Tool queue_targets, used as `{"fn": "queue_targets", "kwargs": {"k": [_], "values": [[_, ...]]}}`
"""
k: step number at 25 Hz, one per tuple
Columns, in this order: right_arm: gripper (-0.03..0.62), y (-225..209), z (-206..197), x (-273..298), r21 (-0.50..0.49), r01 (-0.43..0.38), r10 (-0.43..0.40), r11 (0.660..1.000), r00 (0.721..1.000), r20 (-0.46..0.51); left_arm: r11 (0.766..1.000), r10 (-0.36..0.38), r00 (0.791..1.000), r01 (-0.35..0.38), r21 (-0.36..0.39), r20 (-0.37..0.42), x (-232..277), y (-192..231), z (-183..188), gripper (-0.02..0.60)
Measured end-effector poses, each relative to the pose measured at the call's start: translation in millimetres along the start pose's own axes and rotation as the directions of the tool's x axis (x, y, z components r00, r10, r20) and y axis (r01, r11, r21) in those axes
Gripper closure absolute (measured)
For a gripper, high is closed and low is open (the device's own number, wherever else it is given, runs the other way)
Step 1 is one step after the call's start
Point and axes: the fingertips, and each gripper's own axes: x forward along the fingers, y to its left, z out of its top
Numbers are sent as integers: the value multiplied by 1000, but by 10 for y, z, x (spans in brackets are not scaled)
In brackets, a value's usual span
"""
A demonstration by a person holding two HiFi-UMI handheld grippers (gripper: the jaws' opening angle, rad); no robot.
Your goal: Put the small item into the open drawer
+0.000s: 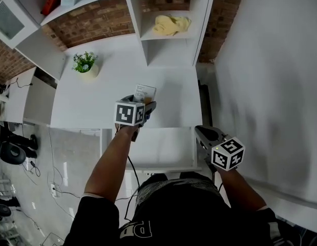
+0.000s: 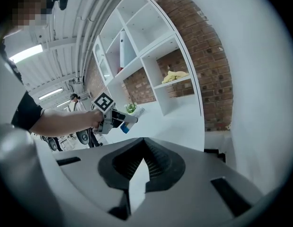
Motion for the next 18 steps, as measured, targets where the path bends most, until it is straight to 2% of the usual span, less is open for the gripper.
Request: {"fn": "queue_targets", "kwargs": {"k": [5, 12, 15, 18], "values": [[589, 109, 26, 15, -6, -25, 25, 1000, 1000, 14, 999, -22, 998, 24, -35, 59, -393, -199, -170, 168], [589, 238, -10, 61, 19, -45, 45, 999, 999, 12, 989, -23, 995, 36, -142, 93, -699, -409, -581, 167], [589, 262, -39, 65, 17, -47, 47, 999, 999, 12, 979, -46, 995, 63, -193, 90, -681, -550, -845, 167], [589, 266, -74, 77, 16, -48, 48, 999, 999, 12, 977, -59, 997, 68, -202, 50, -613, -662, -1169, 167]]}}
